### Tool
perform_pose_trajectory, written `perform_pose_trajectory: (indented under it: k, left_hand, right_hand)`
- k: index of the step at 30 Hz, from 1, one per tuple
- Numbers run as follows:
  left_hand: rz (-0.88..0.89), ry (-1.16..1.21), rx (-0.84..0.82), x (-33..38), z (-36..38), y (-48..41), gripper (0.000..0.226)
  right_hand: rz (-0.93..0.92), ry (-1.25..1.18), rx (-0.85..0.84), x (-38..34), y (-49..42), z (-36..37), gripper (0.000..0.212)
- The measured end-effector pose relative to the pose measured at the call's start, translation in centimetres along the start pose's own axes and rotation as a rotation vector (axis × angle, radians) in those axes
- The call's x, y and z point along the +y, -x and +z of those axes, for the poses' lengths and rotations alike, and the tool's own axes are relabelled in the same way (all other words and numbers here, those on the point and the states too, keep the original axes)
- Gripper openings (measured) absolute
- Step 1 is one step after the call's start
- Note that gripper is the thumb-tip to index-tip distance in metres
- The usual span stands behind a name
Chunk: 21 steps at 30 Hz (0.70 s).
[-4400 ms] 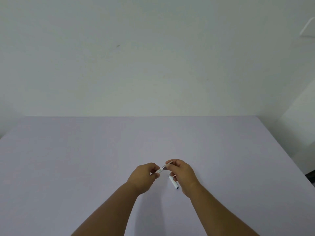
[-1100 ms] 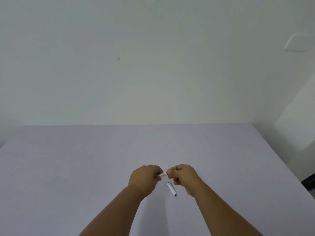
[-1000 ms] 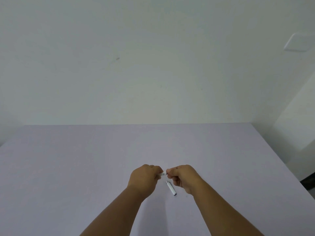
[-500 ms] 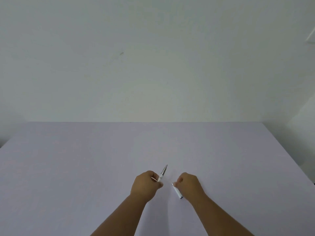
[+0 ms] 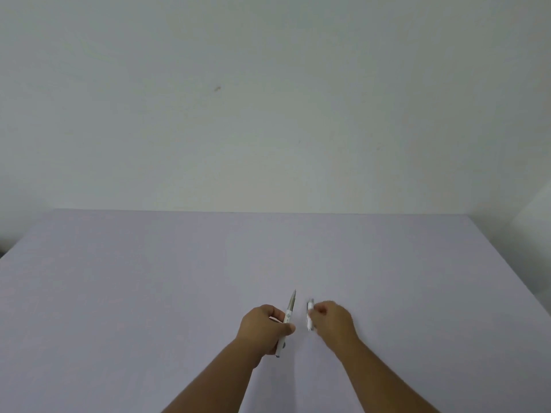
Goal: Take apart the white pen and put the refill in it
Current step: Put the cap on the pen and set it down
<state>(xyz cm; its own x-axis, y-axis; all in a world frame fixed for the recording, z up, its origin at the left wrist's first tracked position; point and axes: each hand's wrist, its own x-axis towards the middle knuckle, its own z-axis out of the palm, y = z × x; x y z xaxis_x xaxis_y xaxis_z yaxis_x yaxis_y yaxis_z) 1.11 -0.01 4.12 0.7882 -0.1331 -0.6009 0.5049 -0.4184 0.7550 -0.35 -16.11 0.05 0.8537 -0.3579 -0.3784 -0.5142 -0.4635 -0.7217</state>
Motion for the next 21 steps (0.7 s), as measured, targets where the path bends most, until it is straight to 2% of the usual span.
perform_pose_trajectory:
  k: [3,6,13,21]
  left_hand:
    - [0.002,-0.023,-0.010,0.4,0.1,0.1,0.016]
    - [0.004,-0.046,-0.020,0.7,0.4,0.3,0.016]
    - [0.018,-0.066,-0.028,1.0,0.7,0.7,0.016]
    - [0.037,0.006,-0.025,0.8,0.8,1.1,0.020]
  right_hand:
    - [0.095,-0.542,0.012,-1.7,-0.7,-1.6,0.019]
    - [0.092,-0.784,-0.020,-3.2,-0.9,-2.8,0.016]
    - [0.042,-0.770,-0.071,-3.8,0.2,-3.1,0.014]
    - [-0.001,-0.591,-0.156,-3.5,1.6,-2.2,0.017]
